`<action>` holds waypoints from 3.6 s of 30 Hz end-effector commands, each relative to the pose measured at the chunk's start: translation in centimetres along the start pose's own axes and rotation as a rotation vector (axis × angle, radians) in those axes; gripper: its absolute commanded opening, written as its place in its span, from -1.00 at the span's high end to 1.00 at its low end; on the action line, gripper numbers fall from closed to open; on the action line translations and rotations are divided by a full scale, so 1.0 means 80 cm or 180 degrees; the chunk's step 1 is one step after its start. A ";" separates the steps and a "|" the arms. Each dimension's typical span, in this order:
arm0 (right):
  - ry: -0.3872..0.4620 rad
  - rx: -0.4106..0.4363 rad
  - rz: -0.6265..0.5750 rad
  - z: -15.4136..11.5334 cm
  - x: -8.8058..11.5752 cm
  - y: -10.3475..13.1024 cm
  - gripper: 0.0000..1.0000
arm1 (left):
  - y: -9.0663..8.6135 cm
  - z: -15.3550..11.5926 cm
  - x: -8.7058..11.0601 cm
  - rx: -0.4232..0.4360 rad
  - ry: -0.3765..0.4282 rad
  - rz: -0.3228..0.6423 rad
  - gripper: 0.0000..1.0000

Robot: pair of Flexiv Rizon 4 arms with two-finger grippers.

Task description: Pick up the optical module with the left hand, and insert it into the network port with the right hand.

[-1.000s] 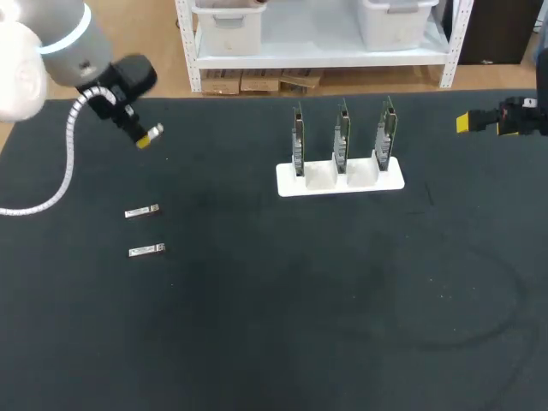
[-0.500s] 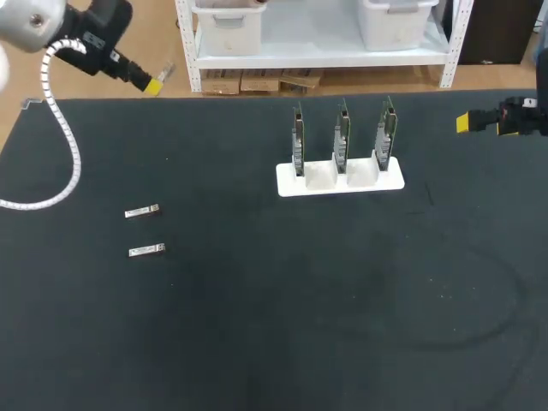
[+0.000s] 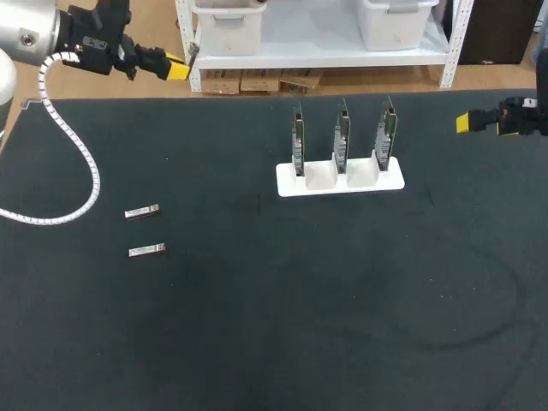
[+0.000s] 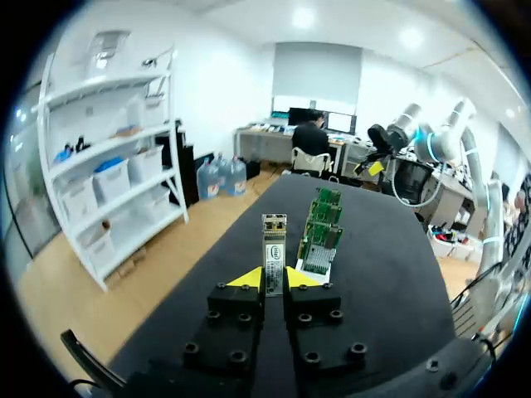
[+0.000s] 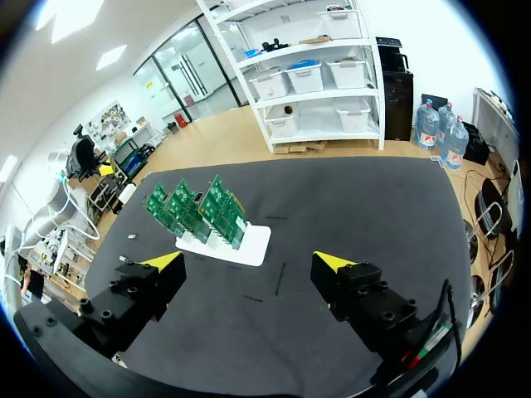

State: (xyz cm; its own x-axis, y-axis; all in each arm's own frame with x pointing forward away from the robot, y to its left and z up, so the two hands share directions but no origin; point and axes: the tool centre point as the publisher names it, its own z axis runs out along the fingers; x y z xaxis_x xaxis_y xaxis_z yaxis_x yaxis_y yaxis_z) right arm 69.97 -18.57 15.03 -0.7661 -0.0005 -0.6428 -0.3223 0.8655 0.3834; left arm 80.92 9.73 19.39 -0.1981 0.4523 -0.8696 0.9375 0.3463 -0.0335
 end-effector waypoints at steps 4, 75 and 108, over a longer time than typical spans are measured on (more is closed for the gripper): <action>0.0000 0.0000 0.0000 0.000 0.000 0.000 -1.00 | -0.025 0.004 -0.020 -0.0071 -0.0259 0.0182 1.00; 0.0000 0.0000 0.0000 0.000 0.000 0.000 -1.00 | -0.102 0.126 -0.090 0.0998 -0.1183 0.0352 1.00; 0.0000 0.0000 0.0000 0.000 0.000 0.000 -1.00 | -0.114 0.168 -0.083 0.1360 -0.1266 0.0489 1.00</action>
State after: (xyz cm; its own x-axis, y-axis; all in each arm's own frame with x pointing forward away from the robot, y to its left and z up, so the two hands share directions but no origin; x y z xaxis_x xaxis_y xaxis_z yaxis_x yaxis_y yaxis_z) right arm 69.97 -18.56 15.03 -0.7661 -0.0006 -0.6428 -0.3224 0.8654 0.3834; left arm 76.80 -7.25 18.84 -0.0042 0.0959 -0.9954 0.9978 -0.0648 -0.0105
